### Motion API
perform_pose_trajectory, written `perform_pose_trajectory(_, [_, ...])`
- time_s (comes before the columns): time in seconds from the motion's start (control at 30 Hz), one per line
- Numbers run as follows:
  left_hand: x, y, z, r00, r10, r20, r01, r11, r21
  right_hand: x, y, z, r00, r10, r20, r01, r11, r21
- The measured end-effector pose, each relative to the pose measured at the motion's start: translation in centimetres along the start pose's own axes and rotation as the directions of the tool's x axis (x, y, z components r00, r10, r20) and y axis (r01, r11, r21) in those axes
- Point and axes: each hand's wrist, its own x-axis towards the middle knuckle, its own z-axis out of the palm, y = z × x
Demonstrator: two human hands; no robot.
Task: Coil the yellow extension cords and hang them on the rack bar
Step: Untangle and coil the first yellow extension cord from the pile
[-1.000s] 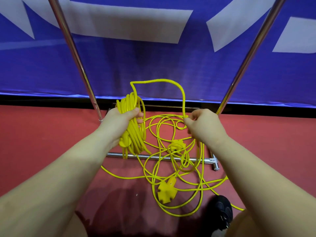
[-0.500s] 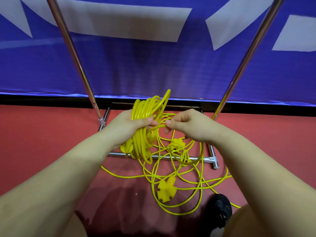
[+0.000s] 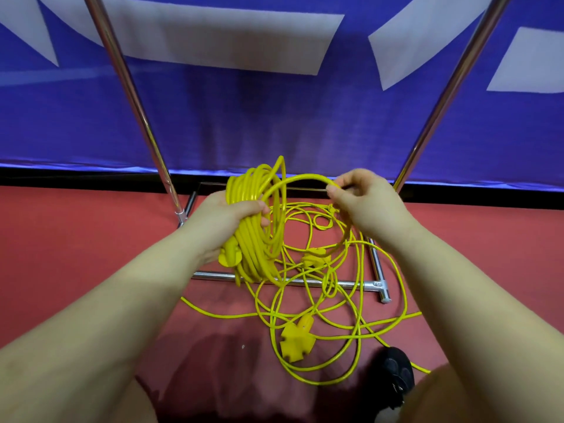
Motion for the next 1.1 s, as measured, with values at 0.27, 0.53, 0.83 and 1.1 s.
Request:
perform_pose_trajectory(0.27, [-0.3, -0.7, 0.1, 0.988, -0.082, 0.134, 0.086, 0.996, -0.023, 0.4, -0.9, -1.5, 0.998, -0.051, -0.028, 0.056, 0.974, 0.22])
perform_pose_trajectory(0.53, [-0.1, -1.1, -0.6, 0.983, -0.154, 0.097, 0.146, 0.985, 0.09, -0.4, -0.8, -0.3, 0.931, -0.143, 0.335, 0.157, 0.988, -0.014])
perform_pose_trajectory(0.83, [-0.7, -1.3, 0.8, 0.976, -0.077, 0.202, 0.049, 0.989, 0.143, -0.9, -0.7, 1.8, 0.933, -0.183, 0.309, 0.244, 0.955, -0.169])
perform_pose_trajectory(1.1, [0.3, 0.0, 0.0, 1.0, -0.011, -0.001, 0.01, 0.996, -0.085, -0.4, 0.5, 0.3, 0.912, 0.058, 0.407, 0.115, 0.915, -0.387])
